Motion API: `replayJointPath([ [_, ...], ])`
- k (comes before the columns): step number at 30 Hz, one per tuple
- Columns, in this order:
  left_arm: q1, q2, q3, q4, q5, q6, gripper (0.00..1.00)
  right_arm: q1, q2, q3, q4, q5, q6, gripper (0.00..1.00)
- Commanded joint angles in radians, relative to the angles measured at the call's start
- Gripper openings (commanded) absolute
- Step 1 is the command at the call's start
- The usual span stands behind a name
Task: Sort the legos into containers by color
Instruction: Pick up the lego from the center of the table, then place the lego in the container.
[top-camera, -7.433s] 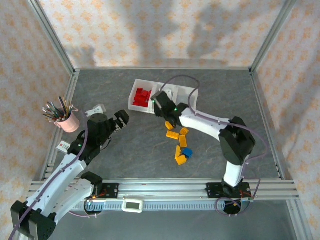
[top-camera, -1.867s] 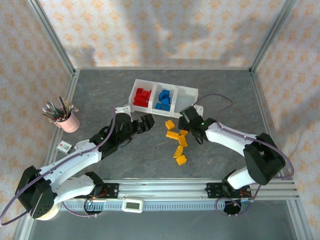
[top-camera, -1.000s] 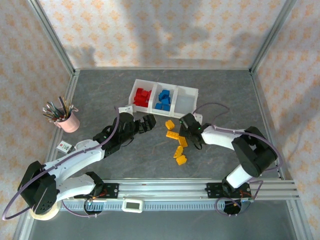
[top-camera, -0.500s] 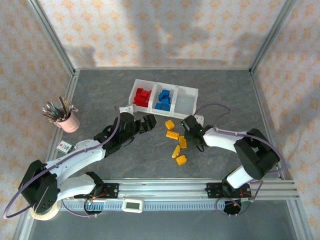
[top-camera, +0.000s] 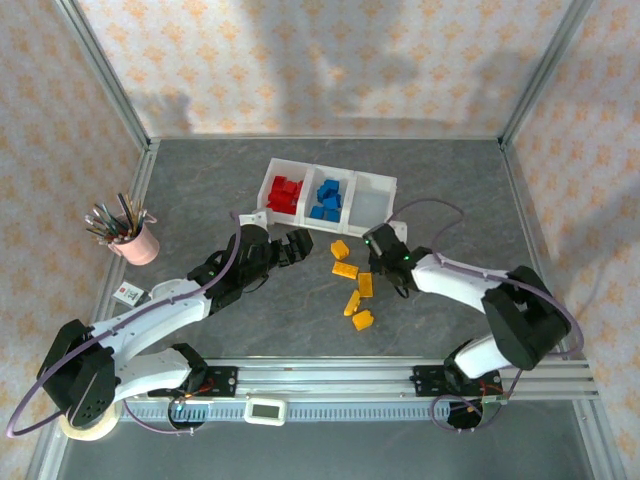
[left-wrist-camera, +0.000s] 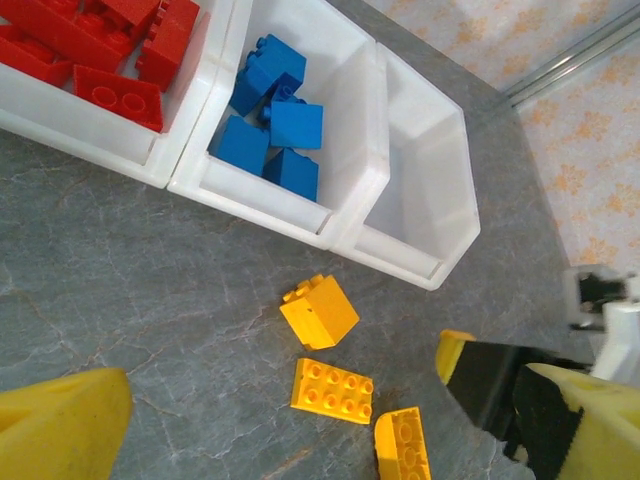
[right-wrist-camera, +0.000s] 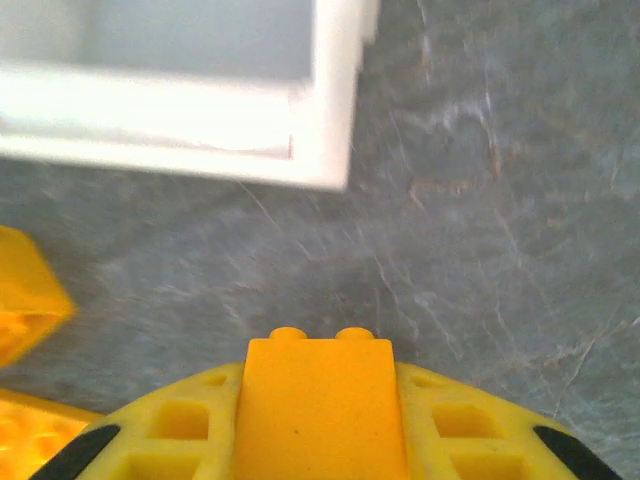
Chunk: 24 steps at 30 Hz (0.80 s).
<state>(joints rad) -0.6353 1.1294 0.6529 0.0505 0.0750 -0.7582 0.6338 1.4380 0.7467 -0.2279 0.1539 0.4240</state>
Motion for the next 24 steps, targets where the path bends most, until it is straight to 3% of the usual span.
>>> replayJointPath([
  [1,-0.006,0.027,0.056,0.031,0.015,0.026,0.99,-0.005,-0.068,0.088,-0.048,0.021,-0.045,0.24],
  [6,-0.006,0.075,0.113,0.038,0.022,0.040,0.99,-0.025,-0.025,0.222,-0.042,0.029,-0.097,0.26],
  [19,-0.003,0.133,0.185,0.049,-0.015,0.046,0.99,-0.173,0.415,0.608,-0.044,-0.003,-0.168,0.31],
  [24,0.000,0.141,0.198,0.043,-0.008,0.052,0.99,-0.175,0.450,0.670,-0.057,-0.013,-0.182,0.51],
])
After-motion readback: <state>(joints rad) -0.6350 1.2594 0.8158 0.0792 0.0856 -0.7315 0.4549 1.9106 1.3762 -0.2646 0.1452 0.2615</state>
